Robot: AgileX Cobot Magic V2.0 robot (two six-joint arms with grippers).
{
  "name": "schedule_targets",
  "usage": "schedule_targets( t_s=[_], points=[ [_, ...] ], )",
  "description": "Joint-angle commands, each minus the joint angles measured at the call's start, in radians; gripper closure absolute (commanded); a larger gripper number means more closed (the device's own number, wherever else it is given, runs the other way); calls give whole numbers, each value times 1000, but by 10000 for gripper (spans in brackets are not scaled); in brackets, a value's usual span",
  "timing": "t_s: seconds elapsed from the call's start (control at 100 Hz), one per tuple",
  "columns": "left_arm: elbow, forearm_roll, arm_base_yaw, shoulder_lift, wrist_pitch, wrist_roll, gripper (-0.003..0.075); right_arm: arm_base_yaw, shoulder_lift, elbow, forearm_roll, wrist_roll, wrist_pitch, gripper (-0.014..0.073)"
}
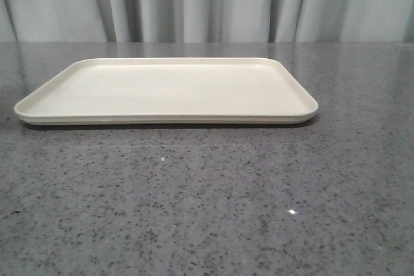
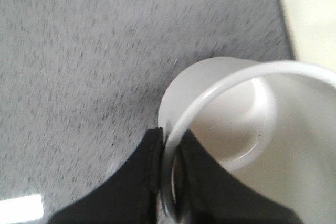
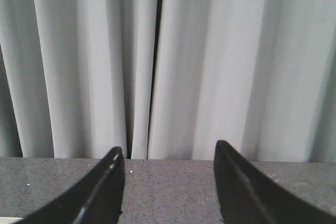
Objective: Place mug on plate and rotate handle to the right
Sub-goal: 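Lift the mug with the left gripper and carry it over the cream tray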
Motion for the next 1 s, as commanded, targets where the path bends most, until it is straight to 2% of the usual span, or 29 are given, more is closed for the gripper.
schedule_targets(
  t_s=[0.0,0.16,0.42,0.56,0.76,0.99],
  points=[
    [-82,-89,0,-6,-62,34,730,0,9,-35,-3,-5,-71,188],
    [-216,-227,-45,78,-69,81,731,0,9,-35,-3,-5,-57,188],
    [-391,-228,-268,274,-74,81,731,0,9,-35,-3,-5,-23,188],
    [-455,-229,-342,375,-85,81,731,0,9,-35,-3,-5,-23,188],
    [-506,-235,-391,479,-81,81,731,0,9,-35,-3,-5,-22,188],
    [-510,-240,-391,526,-77,81,731,0,9,-35,-3,-5,-22,188]
  ],
)
